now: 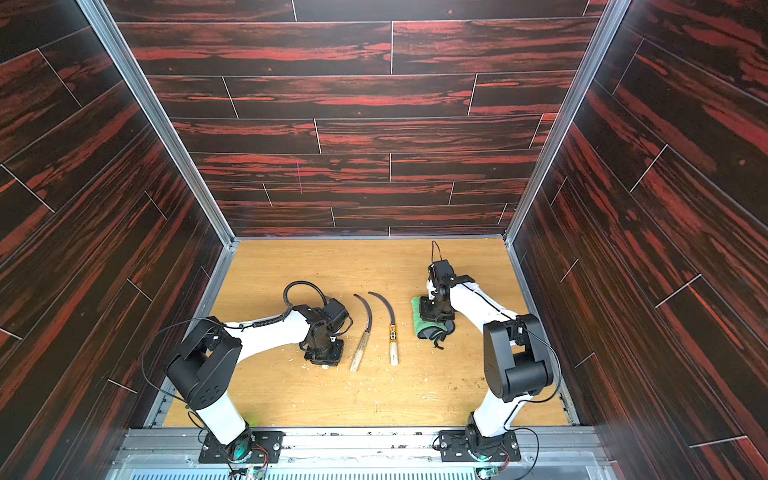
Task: Wipe small sickles with rags
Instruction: Place the small sickle at the center of the board.
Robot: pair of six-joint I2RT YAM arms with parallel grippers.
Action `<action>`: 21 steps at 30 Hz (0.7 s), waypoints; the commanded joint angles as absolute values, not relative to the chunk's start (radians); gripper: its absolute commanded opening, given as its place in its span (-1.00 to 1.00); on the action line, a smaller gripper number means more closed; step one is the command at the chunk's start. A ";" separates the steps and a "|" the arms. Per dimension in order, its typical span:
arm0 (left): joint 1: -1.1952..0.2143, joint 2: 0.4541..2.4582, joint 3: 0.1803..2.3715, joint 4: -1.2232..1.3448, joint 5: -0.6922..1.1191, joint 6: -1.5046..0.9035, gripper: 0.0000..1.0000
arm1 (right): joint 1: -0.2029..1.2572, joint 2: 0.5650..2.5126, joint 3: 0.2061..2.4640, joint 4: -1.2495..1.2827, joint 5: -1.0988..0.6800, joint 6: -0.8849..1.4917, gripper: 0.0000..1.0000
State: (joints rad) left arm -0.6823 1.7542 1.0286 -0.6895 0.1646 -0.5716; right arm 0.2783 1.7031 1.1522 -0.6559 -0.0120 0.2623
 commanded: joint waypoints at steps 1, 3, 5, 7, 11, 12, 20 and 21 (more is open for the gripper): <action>-0.682 1.810 1.009 -0.670 0.181 -0.554 -0.47 | 0.274 1.718 1.142 -0.666 -0.019 0.275 -0.61; -0.681 1.813 1.009 -0.673 0.179 -0.552 -0.46 | 0.274 1.711 1.143 -0.667 -0.018 0.276 -0.61; -0.681 1.817 1.009 -0.674 0.182 -0.551 -0.43 | 0.273 1.708 1.140 -0.669 -0.018 0.276 -0.61; -0.681 1.820 1.011 -0.674 0.184 -0.549 -0.42 | 0.273 1.707 1.140 -0.671 -0.017 0.276 -0.61; -0.680 1.822 1.011 -0.674 0.187 -0.550 -0.36 | 0.273 1.708 1.139 -0.672 -0.017 0.274 -0.61; -0.680 1.822 1.011 -0.674 0.187 -0.550 -0.35 | 0.273 1.709 1.139 -0.673 -0.015 0.275 -0.61; -0.680 1.811 1.016 -0.694 0.170 -0.550 -0.34 | 0.274 1.721 1.143 -0.673 -0.011 0.275 -0.59; -0.678 1.805 1.018 -0.699 0.163 -0.552 -0.30 | 0.273 1.722 1.144 -0.674 -0.011 0.273 -0.55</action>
State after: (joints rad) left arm -0.6788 1.7611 1.0382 -0.6941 0.1833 -0.5652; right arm 0.2783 1.7031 1.1511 -0.6563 -0.0105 0.2703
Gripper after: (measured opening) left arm 0.342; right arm 0.212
